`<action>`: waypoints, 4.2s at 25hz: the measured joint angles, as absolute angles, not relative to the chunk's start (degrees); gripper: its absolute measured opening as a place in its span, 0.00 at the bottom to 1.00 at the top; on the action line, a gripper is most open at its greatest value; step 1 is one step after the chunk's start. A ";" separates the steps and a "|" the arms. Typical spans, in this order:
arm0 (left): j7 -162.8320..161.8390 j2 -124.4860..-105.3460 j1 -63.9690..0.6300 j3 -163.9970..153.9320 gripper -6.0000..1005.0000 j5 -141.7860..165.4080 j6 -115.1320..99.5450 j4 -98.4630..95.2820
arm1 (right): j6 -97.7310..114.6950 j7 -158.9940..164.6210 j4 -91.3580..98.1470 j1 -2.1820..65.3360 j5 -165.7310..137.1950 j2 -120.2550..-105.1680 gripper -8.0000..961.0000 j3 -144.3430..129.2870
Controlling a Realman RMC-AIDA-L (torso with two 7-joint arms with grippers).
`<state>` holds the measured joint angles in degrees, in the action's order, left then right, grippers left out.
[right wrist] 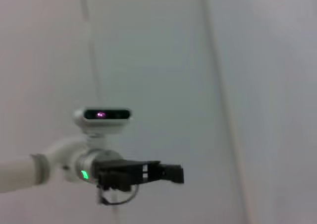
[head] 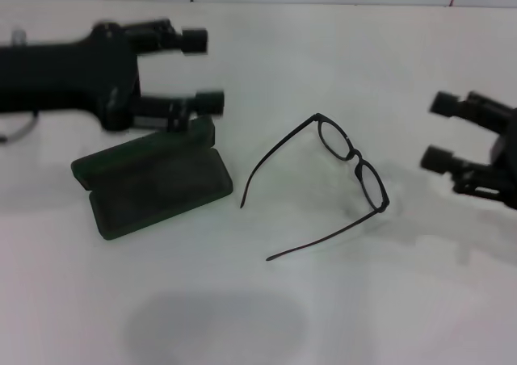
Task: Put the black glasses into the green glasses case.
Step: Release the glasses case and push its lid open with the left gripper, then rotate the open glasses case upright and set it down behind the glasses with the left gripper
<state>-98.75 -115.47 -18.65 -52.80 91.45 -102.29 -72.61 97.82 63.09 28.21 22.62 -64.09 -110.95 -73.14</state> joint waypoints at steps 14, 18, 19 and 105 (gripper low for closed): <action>-126.77 -119.63 -24.20 -65.46 0.87 145.54 -89.70 -92.87 | 97.05 60.29 26.73 19.26 -64.08 -113.37 0.86 -66.45; -127.54 -119.65 -26.37 -68.55 0.87 147.68 -89.57 -87.03 | 96.52 60.27 26.69 19.85 -64.10 -113.36 0.86 -66.43; -127.91 -119.65 -26.94 -68.96 0.87 148.25 -89.53 -85.88 | 96.39 60.27 26.69 20.03 -64.12 -113.45 0.86 -66.42; -120.92 -120.33 -54.28 -99.48 0.24 148.53 -52.50 -51.54 | 98.70 59.67 22.24 20.56 -70.14 -115.31 0.86 -67.39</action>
<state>-120.92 -120.33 -54.28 -99.48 148.53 -52.50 -51.54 98.70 59.67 22.24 20.56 -70.14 -115.31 -67.39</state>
